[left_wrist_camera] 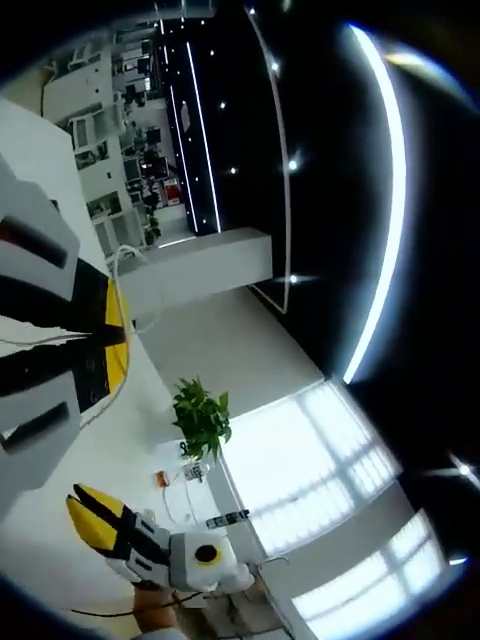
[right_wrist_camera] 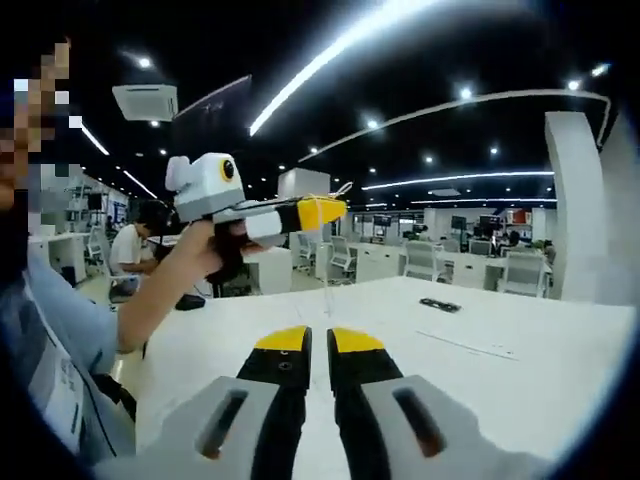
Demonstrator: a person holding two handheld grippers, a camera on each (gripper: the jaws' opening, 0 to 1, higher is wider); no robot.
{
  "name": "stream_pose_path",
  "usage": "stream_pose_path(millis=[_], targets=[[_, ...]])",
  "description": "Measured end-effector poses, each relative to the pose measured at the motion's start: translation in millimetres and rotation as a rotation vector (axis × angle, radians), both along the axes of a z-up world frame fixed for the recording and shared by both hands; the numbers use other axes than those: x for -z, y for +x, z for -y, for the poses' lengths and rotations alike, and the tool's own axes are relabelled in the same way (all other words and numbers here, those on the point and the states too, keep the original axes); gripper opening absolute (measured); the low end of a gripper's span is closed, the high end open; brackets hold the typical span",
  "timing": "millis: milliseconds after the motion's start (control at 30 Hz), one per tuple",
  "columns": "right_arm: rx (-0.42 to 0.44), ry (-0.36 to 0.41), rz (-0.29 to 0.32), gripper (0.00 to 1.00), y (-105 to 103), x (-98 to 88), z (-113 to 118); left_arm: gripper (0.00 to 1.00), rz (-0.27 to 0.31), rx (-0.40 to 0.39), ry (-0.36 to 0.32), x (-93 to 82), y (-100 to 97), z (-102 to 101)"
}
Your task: Peel open the Velcro strap on the desktop, arrange the wired earphones neatly onto it, and close the Velcro strap to secure them.
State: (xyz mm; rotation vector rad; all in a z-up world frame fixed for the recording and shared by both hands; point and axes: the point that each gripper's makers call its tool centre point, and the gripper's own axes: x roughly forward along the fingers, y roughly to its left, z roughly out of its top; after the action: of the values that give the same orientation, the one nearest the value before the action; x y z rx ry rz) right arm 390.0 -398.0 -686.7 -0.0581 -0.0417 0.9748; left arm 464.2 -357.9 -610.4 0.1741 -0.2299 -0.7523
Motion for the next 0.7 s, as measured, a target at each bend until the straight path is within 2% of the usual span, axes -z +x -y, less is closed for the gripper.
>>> stream_pose_path(millis=[200,267,300,333,400,533,633,700], targets=[[-0.048,-0.019,-0.002,0.09,9,5.4,-47,0.05,0.019,0.005,-0.023,-19.0,-8.0,6],[-0.026,-0.035,-0.024,0.10,20,13.8,-57,0.05,0.030,0.005,-0.021,-23.8,-10.9,8],[-0.011,-0.052,-0.028,0.10,25,17.8,-59,0.05,0.032,0.005,-0.021,-26.5,-12.6,8],[0.031,-0.086,-0.034,0.10,38,27.8,-61,0.05,0.034,0.006,-0.022,-28.2,-15.1,8],[0.088,-0.115,-0.069,0.10,53,40.1,-58,0.05,0.047,0.013,-0.024,-33.7,-21.1,9],[0.120,-0.098,-0.183,0.15,68,62.1,-54,0.05,0.076,0.007,-0.005,-41.9,-27.6,8],[0.139,-0.085,-0.195,0.18,72,66.9,-50,0.05,0.082,0.014,0.001,-48.5,-26.9,7],[0.160,-0.058,-0.171,0.18,74,61.5,-48,0.05,0.076,0.023,-0.006,-49.2,-27.3,8]])
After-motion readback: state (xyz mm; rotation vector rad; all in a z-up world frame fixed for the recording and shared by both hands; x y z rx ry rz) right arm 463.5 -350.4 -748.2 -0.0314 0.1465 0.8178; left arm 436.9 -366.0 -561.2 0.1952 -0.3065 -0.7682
